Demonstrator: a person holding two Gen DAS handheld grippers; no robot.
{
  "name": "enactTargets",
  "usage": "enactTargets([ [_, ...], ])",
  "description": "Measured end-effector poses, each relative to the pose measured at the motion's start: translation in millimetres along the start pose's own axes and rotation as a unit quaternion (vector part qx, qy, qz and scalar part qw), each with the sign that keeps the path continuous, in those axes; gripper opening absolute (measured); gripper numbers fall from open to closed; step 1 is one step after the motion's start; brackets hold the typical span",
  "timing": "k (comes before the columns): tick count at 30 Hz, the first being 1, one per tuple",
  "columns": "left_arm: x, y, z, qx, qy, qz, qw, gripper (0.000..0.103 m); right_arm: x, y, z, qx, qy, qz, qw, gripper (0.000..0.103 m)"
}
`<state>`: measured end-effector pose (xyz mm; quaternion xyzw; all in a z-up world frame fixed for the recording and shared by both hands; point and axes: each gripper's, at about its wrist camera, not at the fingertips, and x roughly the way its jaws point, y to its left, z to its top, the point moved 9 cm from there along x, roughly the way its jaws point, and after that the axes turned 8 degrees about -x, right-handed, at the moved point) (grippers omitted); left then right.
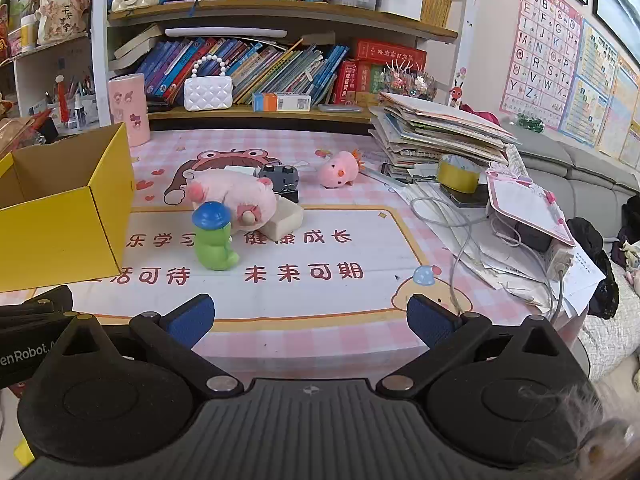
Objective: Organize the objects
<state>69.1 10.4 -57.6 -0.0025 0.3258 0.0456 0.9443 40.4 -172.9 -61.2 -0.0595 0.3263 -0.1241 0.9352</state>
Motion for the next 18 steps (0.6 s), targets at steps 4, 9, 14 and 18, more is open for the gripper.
enactTargets([
  [4,-0.1,-0.8,-0.9,0.0,0.0,0.0,1.0,0.103,0.7,0.3,-0.1,0.0,0.001,0.0,1.0,0.103],
  [9,1.8,-0.8,-4.0,0.002,0.001,-0.001,1.0,0.103,-0.3,-2.7,3.1,0.0,0.001,-0.001,1.0,0.103],
  [14,1.7,-1.6,-3.2,0.001,0.002,-0.001,1.0,0.103,-0.3,-5.0,5.8,0.0,0.002,-0.001,1.0,0.103],
  [18,1.6,-2.1,-3.1,0.002,0.004,-0.001,1.0,0.103,0.0,2.0,-2.7,0.0,0.004,-0.001,1.0,0.103],
])
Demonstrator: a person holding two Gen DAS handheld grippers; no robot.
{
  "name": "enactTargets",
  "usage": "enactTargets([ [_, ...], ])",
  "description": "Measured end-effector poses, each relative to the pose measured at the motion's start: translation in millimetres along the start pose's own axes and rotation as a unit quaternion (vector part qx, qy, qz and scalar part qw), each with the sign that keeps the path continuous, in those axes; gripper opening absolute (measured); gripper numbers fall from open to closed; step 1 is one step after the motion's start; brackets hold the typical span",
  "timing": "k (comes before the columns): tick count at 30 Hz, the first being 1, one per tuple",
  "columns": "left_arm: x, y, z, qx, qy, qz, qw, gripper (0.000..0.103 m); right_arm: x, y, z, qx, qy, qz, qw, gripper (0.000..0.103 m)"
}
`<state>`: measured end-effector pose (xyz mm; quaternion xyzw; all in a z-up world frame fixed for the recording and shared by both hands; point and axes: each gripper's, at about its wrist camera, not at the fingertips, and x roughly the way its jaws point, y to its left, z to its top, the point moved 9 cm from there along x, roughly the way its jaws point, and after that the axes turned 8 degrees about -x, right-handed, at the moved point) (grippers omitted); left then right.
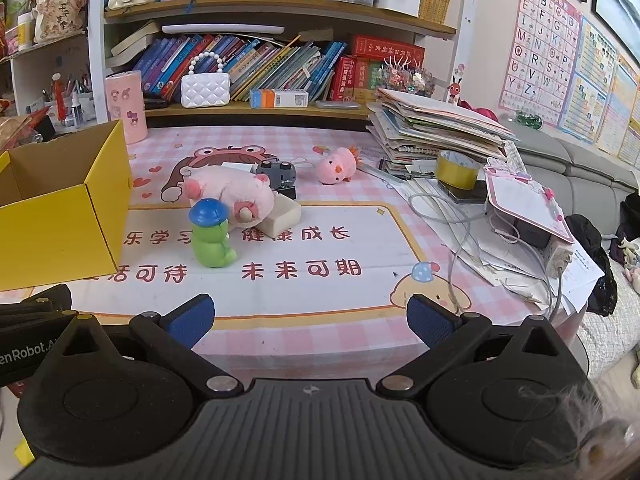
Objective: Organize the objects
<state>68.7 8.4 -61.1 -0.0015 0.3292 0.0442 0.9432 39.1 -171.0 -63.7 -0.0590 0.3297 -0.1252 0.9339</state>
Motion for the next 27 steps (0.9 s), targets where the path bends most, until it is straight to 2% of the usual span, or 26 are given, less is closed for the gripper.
enactTargets([
  [27,0.5,0.6,2.3,-0.012,0.005,-0.012,0.9998,0.103,5.0,-3.7,0.5,0.002,0.004,-0.001,1.0,0.103],
])
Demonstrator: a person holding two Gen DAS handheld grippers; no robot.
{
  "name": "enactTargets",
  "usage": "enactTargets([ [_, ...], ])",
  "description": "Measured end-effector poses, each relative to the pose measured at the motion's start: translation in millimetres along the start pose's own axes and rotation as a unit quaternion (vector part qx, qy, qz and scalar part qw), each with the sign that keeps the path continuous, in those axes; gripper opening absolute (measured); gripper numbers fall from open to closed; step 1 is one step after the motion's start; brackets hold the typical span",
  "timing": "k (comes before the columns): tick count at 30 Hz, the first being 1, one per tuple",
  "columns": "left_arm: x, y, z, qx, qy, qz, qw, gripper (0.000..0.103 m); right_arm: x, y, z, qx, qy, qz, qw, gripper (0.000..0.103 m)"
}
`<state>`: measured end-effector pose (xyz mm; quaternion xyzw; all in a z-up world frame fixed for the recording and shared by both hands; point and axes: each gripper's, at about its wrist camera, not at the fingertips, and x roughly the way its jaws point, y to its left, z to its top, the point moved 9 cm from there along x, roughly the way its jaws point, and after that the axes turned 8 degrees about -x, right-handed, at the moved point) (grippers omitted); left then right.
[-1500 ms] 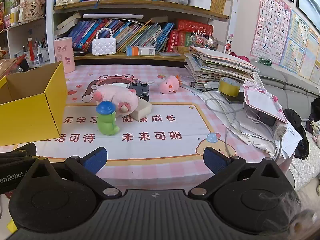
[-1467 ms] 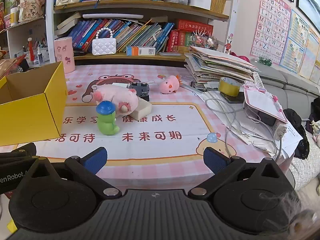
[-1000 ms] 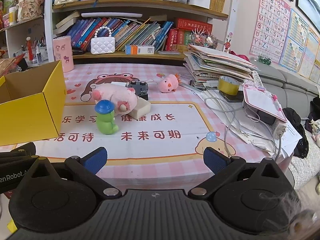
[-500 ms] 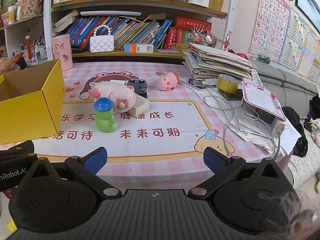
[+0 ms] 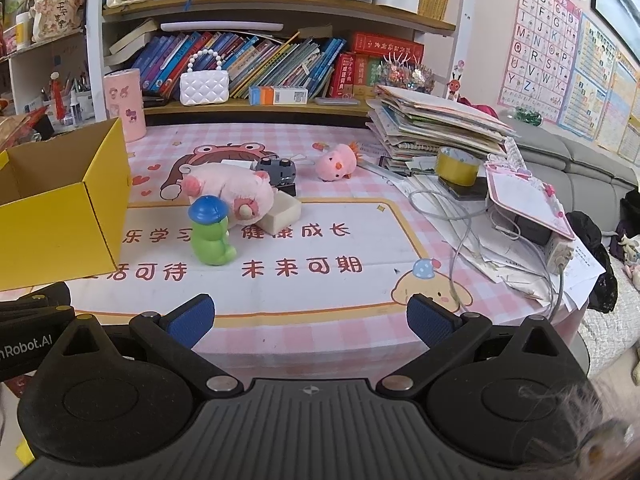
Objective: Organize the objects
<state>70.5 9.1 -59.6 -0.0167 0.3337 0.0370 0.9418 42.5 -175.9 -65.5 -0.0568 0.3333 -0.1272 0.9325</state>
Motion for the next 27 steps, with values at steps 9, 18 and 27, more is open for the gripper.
enactTargets([
  [9,5,-4,6,-0.012,0.008,-0.016,0.9998,0.103,3,-3,9,-0.004,-0.007,0.002,1.0,0.103],
  [18,14,-13,13,-0.031,0.01,-0.026,0.9991,0.103,18,-7,23,-0.017,-0.012,0.018,1.0,0.101],
  [27,31,-29,13,-0.039,0.027,-0.032,0.9984,0.103,45,-15,33,-0.017,-0.004,0.05,0.999,0.101],
])
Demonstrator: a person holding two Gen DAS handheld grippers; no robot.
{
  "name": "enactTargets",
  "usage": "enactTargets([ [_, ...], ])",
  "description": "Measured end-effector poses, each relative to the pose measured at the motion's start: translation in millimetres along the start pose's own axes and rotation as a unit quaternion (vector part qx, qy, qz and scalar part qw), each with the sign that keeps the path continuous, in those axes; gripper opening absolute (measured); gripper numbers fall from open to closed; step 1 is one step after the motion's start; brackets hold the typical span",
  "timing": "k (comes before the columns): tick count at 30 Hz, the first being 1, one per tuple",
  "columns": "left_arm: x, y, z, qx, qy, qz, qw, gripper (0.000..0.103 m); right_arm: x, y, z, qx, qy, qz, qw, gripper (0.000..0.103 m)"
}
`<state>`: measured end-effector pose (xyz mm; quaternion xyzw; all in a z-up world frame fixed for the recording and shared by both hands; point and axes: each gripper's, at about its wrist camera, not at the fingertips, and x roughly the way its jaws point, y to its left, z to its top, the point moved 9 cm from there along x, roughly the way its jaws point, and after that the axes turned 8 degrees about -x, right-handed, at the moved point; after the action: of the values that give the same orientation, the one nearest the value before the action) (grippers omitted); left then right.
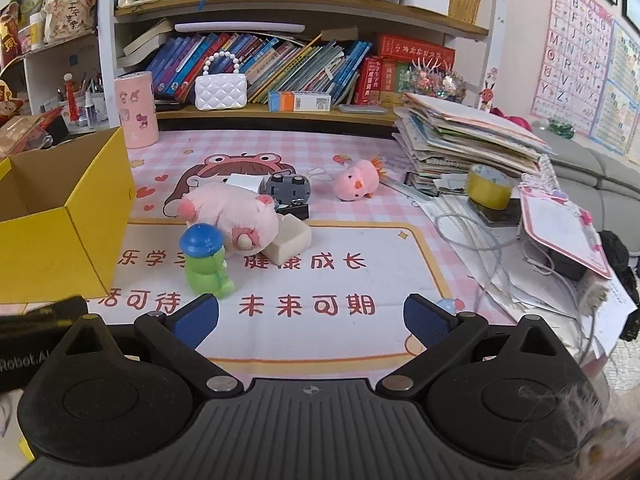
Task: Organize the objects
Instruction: 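Grasp the green-blue toy figure with the left tool while the right tool grasps the pink plush pig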
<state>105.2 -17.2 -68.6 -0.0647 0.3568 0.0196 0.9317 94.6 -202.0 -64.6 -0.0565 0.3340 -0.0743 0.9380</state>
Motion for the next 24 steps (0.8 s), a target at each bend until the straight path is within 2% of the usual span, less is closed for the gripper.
enactTargets([
  [8,16,-24,2,-0.019,0.012,-0.011,0.9997,0.103,25,-18,12,0.003,0.0,0.031,1.0,0.094],
  [17,43,-63,6,-0.031,0.04,-0.03,0.9983,0.102,58,-51,34,0.03,-0.018,0.072,0.997,0.094],
  [20,56,-75,7,-0.029,0.044,-0.037,0.9979,0.1,65,-57,45,0.035,-0.032,0.091,0.995,0.094],
  [24,83,-89,10,-0.029,0.054,-0.04,0.9973,0.091,72,-63,57,0.027,-0.046,0.105,0.993,0.094],
])
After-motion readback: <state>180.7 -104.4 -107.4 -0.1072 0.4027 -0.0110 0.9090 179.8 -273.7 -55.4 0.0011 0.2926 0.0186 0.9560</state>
